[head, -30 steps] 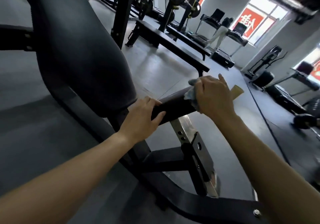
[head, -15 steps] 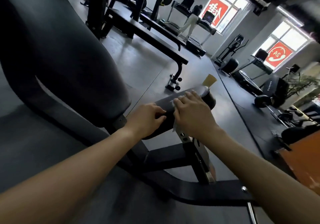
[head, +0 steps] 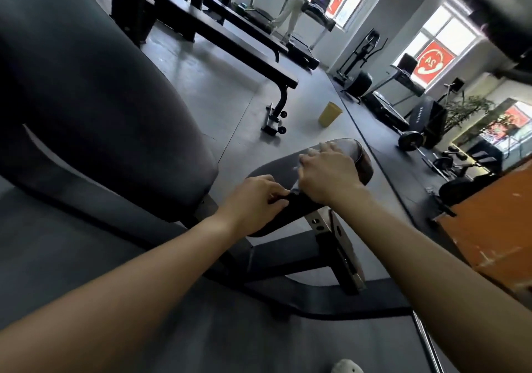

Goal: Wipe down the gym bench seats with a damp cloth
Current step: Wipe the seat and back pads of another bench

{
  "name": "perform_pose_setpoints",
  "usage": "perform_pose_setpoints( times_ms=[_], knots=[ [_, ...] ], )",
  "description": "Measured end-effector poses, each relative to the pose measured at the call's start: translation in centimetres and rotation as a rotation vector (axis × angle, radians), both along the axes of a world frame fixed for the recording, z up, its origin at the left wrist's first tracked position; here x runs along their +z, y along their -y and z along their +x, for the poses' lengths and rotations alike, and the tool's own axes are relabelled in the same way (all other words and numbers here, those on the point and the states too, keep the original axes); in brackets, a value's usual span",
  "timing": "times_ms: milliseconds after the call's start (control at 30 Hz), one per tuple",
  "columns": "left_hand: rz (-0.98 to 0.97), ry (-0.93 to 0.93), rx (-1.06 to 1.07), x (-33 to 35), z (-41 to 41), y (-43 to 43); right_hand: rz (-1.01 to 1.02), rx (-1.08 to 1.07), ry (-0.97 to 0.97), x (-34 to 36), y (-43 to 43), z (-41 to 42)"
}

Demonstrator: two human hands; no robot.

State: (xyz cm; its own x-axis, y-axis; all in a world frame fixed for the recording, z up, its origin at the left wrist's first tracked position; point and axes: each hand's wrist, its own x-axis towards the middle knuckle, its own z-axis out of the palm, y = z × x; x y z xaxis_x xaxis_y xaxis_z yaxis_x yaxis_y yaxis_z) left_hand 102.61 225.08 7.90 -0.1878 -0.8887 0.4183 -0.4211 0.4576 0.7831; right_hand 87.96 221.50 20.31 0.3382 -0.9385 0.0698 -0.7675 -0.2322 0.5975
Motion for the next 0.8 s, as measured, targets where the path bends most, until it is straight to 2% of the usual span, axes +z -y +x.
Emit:
perform_pose_setpoints(
  times_ms=[133, 233, 433, 567, 667, 800],
  knots=[
    [-0.041, 0.036, 0.004, -0.3, 0.2, 0.2, 0.123, 0.102, -0.040, -1.2, -1.3, 0.1],
    [-0.053, 0.084, -0.003, 0.1, 0.6, 0.1, 0.115, 0.136, -0.058, -0.3, -1.8, -0.4],
    [-0.005, 0.201, -0.091, 1.5, 1.8, -0.2, 0.005, -0.097, -0.110, 4.1, -0.6, -1.8],
    [-0.019, 0.270, -0.106, 1.6, 2.0, -0.5, -0.132, -0.147, 0.039, 2.2, -1.1, -0.9],
    [-0.016, 0.190, -0.076, 0.6, 1.8, -0.8, -0.131, -0.137, 0.057, 0.5, -1.5, 0.1],
    [-0.042, 0.138, -0.009, -1.1, 1.4, -1.3, -0.031, -0.016, 0.016, -2.2, -2.1, 1.2]
  ],
)
